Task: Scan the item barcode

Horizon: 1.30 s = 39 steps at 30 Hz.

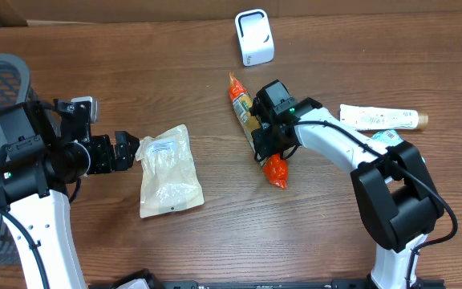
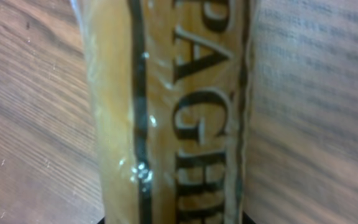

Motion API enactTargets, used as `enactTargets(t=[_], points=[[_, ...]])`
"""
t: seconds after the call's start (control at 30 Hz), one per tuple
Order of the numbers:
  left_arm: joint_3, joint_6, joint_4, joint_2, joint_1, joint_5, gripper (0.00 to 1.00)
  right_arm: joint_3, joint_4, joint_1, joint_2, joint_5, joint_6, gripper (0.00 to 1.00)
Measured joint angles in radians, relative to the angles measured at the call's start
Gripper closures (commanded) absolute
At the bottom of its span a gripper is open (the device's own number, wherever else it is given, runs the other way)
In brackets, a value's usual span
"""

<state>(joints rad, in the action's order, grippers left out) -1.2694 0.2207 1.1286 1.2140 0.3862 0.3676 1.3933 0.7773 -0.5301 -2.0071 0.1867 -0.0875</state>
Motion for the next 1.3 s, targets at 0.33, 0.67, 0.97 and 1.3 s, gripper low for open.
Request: enactTargets(t=[0.33,0.67,0.97,1.3], points=[[0.0,0.0,0.0,0.0,0.0,0.0,0.0,0.116,0.187,0.061,0.103,0.303,0.118,0.96],[0.0,0.0,0.0,0.0,0.0,0.0,0.01,0.14,0.233,0.246,0.396,0.795,0.262,0.96],[0.0,0.0,0.0,0.0,0.0,0.0,0.0,0.14,0.237,0.32,0.438,0.922,0.266,0.97],[0.0,0.0,0.0,0.0,0.0,0.0,0.0,0.207,0.172,0.314,0.426,0.721,0.045,0.97]])
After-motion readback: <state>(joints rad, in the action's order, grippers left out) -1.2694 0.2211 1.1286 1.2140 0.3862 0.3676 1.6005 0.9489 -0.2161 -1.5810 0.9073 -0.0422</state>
